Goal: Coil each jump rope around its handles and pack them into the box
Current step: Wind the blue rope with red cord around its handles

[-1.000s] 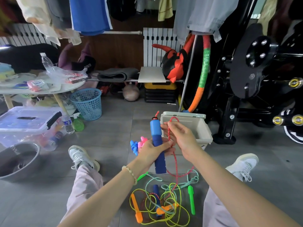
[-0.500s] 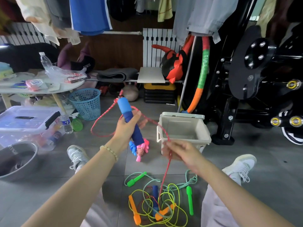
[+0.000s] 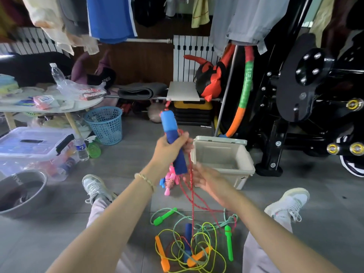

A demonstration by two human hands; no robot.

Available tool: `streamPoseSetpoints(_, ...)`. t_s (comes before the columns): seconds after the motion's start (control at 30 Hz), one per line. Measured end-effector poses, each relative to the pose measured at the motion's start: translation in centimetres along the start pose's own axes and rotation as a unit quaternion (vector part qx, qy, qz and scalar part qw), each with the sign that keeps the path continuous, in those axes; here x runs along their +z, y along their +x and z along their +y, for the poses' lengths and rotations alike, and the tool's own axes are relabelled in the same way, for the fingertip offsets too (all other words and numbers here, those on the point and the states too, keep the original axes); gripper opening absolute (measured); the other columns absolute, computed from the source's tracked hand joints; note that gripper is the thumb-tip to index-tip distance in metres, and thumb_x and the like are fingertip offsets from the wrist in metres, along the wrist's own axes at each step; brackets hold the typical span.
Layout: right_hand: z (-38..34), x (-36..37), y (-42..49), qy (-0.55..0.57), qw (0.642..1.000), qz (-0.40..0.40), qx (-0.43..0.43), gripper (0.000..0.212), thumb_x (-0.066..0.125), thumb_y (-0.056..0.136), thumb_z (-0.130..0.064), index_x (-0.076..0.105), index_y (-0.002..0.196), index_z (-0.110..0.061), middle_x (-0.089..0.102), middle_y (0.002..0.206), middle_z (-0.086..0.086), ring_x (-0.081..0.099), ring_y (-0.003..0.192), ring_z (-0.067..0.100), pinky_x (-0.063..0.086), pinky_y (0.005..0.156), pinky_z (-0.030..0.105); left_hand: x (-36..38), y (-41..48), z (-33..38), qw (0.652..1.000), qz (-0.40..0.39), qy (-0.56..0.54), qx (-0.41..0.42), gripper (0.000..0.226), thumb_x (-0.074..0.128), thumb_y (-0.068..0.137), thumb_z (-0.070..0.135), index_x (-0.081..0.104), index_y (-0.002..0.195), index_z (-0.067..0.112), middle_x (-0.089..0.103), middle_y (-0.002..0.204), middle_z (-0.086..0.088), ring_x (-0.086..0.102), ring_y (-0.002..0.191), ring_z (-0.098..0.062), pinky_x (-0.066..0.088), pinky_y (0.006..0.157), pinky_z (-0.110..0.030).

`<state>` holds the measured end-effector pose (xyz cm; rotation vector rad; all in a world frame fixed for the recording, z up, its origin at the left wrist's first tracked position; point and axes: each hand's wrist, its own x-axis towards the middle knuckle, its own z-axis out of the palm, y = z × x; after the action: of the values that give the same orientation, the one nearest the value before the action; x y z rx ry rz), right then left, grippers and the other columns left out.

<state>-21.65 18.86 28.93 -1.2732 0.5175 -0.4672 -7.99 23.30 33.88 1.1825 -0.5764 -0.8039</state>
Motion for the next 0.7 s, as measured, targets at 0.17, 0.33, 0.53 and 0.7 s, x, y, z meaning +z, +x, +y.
streamPoseSetpoints(0.17,1.3,-1.3,-1.6,-0.125,0.992,-0.002,0.023,0.011,0.058,0.09,-0.013,0.068,0.094,-0.011,0.073,0.076,0.0,0.069,0.073,0.012,0.054,0.07,0.021,-2.7,2.8,2.1,0.998,0.041,-0.014,0.05,0.007,0.06,0.092,0.012,0.06,0.096,0.007,0.072,0.078,0.001,0.068,0.061,-0.009,0.054,0.058,-0.018)
streamPoseSetpoints(0.33,-2.8,-0.8,1.1,-0.076,0.984,0.134,-0.093,0.01,0.062,0.087,-0.016,0.07,0.092,-0.014,0.073,0.083,0.003,0.068,0.08,0.016,0.056,0.081,0.036,-3.4,-0.5,-1.7,0.985,-0.081,0.102,-0.114,0.029,0.063,0.09,0.029,0.059,0.104,0.004,0.069,0.085,-0.009,0.066,0.066,-0.014,0.054,0.061,-0.022)
streamPoseSetpoints(0.53,-5.0,0.3,2.6,-0.073,0.969,0.182,-0.153,0.014,0.063,0.088,-0.016,0.068,0.1,-0.012,0.07,0.091,0.002,0.067,0.08,0.011,0.055,0.069,0.022,-1.4,-3.1,-3.6,0.977,-0.153,0.126,-0.073,0.007,0.058,0.093,0.012,0.056,0.088,0.008,0.069,0.075,-0.001,0.066,0.062,-0.01,0.053,0.061,-0.021)
streamPoseSetpoints(0.7,-1.9,0.9,1.4,0.002,0.998,0.054,-0.021,0.031,0.039,0.098,-0.03,0.063,0.108,-0.013,0.072,0.085,-0.004,0.068,0.076,0.007,0.053,0.068,0.02,-1.2,0.3,-0.1,0.998,-0.045,0.033,-0.009,0.01,0.06,0.092,0.012,0.058,0.083,0.01,0.067,0.065,0.001,0.064,0.058,-0.012,0.054,0.059,-0.023)
